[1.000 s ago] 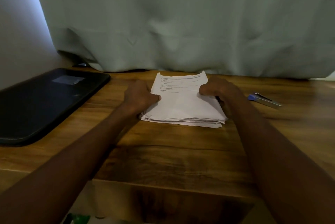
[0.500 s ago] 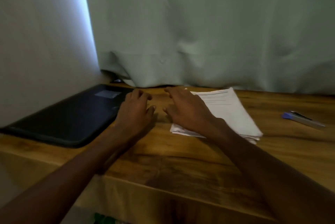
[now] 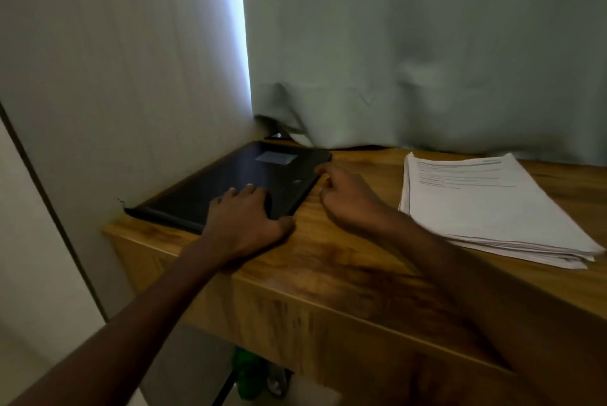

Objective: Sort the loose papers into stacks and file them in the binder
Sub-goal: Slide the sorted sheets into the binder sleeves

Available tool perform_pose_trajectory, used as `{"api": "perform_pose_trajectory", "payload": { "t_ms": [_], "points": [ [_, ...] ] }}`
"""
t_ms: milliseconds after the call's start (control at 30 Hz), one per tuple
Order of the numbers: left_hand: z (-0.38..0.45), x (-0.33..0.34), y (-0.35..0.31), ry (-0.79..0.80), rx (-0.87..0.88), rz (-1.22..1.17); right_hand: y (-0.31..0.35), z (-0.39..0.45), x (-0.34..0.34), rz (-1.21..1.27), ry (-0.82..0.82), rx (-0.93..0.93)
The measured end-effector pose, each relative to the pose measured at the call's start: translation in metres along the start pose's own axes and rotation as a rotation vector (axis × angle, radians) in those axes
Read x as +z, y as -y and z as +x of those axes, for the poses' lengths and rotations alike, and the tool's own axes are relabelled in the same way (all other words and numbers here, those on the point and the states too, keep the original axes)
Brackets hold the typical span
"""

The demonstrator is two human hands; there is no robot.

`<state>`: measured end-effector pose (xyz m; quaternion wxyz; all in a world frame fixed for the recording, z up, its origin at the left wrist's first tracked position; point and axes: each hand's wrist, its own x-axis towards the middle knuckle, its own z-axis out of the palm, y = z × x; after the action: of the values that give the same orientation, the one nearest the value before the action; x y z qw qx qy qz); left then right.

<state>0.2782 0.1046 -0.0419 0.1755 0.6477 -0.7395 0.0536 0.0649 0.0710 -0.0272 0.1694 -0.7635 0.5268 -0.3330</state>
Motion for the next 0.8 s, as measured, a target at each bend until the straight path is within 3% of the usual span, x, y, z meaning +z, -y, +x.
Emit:
{"api": "perform_pose_trajectory", "payload": {
  "t_ms": [233, 367, 500, 700, 800],
  "points": [
    [-0.004, 0.012, -0.089, 0.054, 0.036, -0.086, -0.028, 0.008, -0.023, 0.15, -0.187, 0.319],
    [0.003, 0.009, -0.143, 0.225, 0.134, -0.2, -0.039, 0.012, -0.062, 0.109, -0.334, 0.467],
    [0.01, 0.005, -0.152, 0.268, 0.26, -0.167, -0.044, 0.004, -0.076, 0.002, -0.384, 0.433],
    [0.015, -0.019, -0.129, 0.41, 0.463, -0.102, -0.032, 0.006, -0.09, 0.247, -0.554, 0.164],
    [0.017, -0.022, -0.122, 0.299, 0.618, 0.065, -0.032, 0.005, -0.097, 0.242, -0.604, 0.14]
  ]
}}
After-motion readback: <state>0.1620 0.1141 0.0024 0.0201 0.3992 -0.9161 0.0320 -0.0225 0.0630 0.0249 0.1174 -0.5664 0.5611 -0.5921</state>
